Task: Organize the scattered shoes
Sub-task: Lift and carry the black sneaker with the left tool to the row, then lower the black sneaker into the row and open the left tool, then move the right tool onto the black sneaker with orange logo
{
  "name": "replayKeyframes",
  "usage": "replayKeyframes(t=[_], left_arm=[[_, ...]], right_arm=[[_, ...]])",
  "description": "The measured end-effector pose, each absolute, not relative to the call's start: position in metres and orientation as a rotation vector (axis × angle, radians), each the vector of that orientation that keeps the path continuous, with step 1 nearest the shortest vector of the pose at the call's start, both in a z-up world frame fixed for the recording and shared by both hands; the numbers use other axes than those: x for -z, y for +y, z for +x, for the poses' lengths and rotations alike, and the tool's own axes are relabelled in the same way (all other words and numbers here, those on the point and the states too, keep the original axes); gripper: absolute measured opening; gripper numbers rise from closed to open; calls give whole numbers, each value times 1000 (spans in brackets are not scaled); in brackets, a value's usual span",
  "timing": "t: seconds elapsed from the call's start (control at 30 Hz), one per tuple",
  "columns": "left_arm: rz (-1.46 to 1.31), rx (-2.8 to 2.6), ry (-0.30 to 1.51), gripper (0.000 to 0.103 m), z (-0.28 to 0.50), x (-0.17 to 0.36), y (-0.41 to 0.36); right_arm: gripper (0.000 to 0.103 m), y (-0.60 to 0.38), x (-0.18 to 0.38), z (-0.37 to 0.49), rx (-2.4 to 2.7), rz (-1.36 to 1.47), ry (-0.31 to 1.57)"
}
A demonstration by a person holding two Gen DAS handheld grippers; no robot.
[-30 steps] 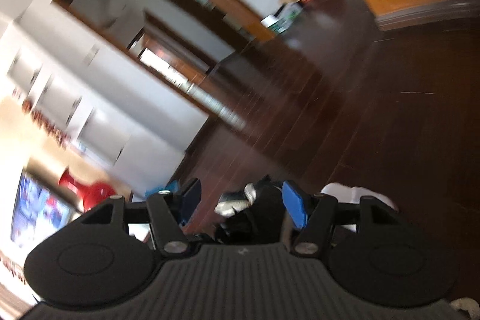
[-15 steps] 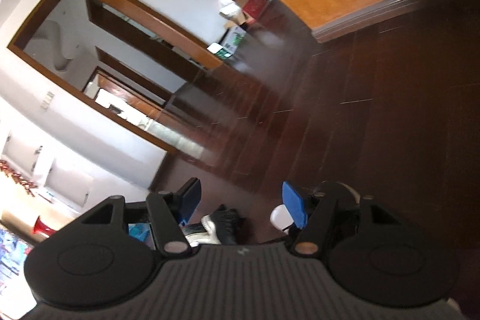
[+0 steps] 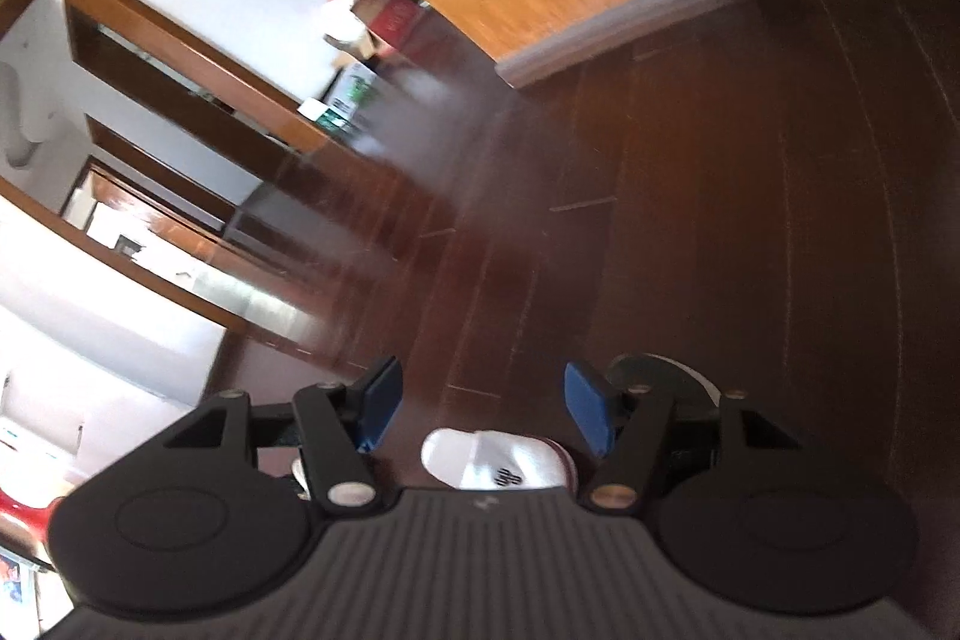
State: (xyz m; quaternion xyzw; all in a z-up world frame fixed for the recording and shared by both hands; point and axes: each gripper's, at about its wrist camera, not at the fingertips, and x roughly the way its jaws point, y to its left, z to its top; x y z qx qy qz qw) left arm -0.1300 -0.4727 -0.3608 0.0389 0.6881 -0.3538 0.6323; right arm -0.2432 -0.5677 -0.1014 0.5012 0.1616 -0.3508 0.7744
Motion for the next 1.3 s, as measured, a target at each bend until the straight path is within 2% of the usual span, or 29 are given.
replayKeyframes(t=[0.1,0.13,0.17,0.23,0.47,0.73,0.87,0.93,1.03,1.2,1.3], left_arm=[[79,821,1591,27,-130,362,-465],[73,828,1599,35,-129,362,-463],[91,843,1580,53,-129,356,-460],[109,865,1552,70,-127,345,-454],[82,816,1525,79,-86,310,-404],[73,612,1462,86,-11,237,-361],[25,537,1422,95,24,206,-329],[44,493,1379,100,40,197,-313],[27,435,1373,100,53,199,-300],[-246,304,1476,100,75,212,-271],[-292,291,1450,100,91,207,-264]], right_arm=[[64,-566,110,-237,759,1089,387],[64,-565,113,-236,758,1093,397],[64,-565,114,-236,759,1097,404],[64,-565,123,-238,772,1127,421],[64,-564,156,-246,828,1299,434],[64,-545,218,-236,890,1494,434],[64,-539,236,-241,955,1533,435],[64,-539,239,-246,980,1556,424],[64,-540,241,-252,994,1591,392],[65,-547,245,-253,989,1630,310],[67,-549,255,-248,1000,1653,277]])
